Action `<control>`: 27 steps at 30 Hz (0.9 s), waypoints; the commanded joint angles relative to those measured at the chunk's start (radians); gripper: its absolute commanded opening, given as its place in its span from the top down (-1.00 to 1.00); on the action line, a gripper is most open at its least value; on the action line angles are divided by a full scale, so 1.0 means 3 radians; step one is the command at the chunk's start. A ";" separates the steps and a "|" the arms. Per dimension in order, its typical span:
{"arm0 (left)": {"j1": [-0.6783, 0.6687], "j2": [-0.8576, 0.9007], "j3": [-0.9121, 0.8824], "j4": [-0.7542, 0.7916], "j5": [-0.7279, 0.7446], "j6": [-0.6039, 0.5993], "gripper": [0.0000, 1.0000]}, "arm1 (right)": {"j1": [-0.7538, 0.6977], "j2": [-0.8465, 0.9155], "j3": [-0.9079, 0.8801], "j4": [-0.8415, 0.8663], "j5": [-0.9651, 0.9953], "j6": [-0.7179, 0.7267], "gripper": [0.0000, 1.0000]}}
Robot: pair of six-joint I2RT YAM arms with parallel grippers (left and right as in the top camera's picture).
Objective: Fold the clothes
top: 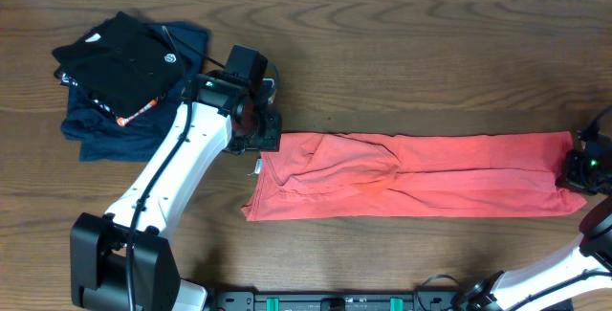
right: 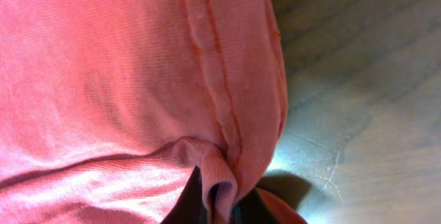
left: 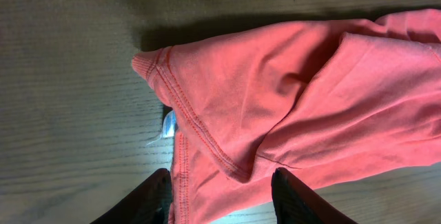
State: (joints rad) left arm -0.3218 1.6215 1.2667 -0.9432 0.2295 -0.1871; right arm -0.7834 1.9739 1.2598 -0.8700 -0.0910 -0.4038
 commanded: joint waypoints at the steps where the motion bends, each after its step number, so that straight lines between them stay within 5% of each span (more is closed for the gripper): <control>1: 0.0000 0.0004 0.0039 -0.0022 -0.0005 -0.0034 0.02 | 0.0023 0.0148 0.0055 0.0066 0.0038 0.0206 0.98; 13: 0.0000 0.0004 0.0039 -0.0015 -0.0006 -0.0034 0.02 | 0.0464 -0.0390 0.0600 -0.0362 0.0144 0.0497 0.97; 27: 0.0000 0.0004 0.0039 -0.0005 -0.0005 -0.0034 0.02 | 0.2115 -0.0608 0.0587 -0.1226 0.0492 0.0579 0.97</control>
State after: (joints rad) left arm -0.3218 1.6215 1.2667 -0.9413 0.2295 -0.1871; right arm -0.2287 1.8053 1.4277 -1.2167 0.0380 -0.2638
